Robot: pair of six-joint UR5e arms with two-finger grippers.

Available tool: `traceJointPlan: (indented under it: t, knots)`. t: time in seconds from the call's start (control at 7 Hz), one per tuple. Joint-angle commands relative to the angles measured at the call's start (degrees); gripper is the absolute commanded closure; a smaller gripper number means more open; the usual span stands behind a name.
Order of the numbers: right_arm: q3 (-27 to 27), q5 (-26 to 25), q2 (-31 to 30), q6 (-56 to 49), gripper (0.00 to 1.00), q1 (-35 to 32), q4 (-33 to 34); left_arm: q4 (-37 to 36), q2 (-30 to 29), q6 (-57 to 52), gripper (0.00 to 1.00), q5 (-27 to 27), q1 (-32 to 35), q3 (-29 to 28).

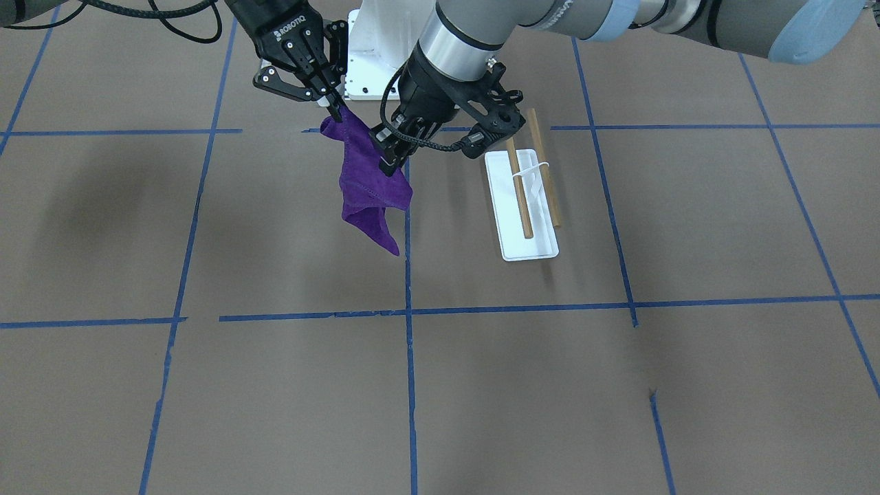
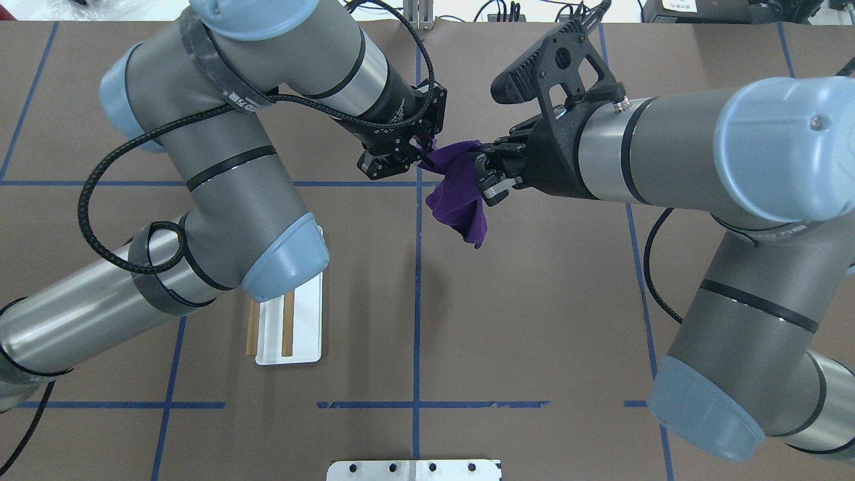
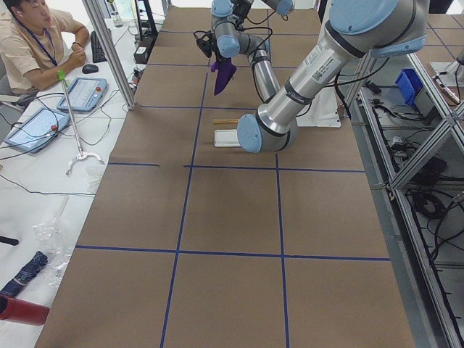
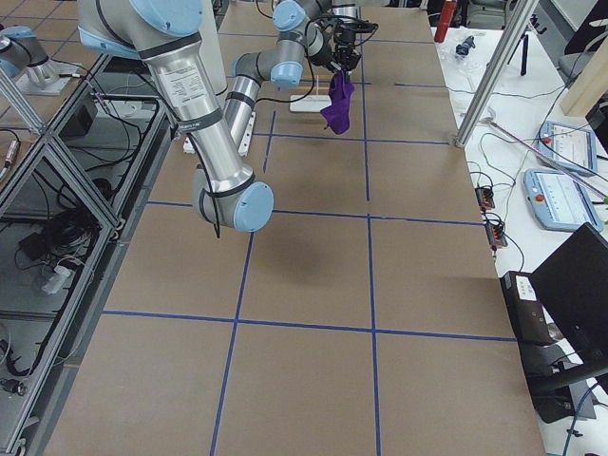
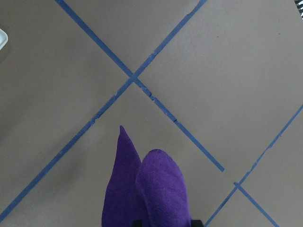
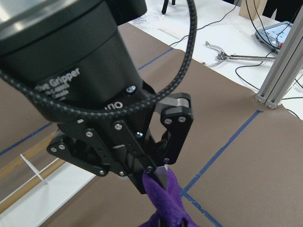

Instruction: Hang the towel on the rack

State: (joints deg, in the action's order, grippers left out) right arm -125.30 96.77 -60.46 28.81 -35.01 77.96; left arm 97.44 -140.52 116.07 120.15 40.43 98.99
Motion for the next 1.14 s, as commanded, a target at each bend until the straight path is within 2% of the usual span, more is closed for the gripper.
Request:
traceJointPlan:
  t: [0.0, 0.14, 0.29, 0.43, 0.57, 0.71, 1.0]
  knots:
    - [0.1, 0.1, 0.0, -0.2, 1.0, 0.0, 0.0, 0.1, 0.3, -0.8, 1.0, 0.0, 0.0, 0.4]
    - [0.3, 1.5, 0.0, -0.2, 1.0, 0.2, 0.3, 0.1, 0.4, -1.6, 1.0, 0.0, 0.0, 0.6]
    - [0.6, 2.7, -0.2, 3.1, 0.12, 1.2, 0.9, 0.1, 0.5, -1.6, 1.0, -0.1, 0.0, 0.7]
    - [0.7, 6.0, -0.3, 5.6, 0.0, 1.3, 7.4, 0.1, 1.2, -1.7, 1.0, -0.1, 0.0, 1.5]
    - [0.6, 9.3, 0.0, 5.6, 0.0, 0.2, 12.9, 0.0, 3.1, -4.5, 1.0, -0.1, 0.1, 3.3]
    - [1.0, 12.7, -0.8, 5.6, 0.0, -2.2, 14.2, 0.0, 7.0, -7.8, 1.0, -0.1, 0.2, 6.5]
    - [3.3, 19.3, -1.2, 5.0, 0.0, -9.4, 21.8, -0.1, 13.7, -17.7, 1.0, -0.1, 0.4, 11.1]
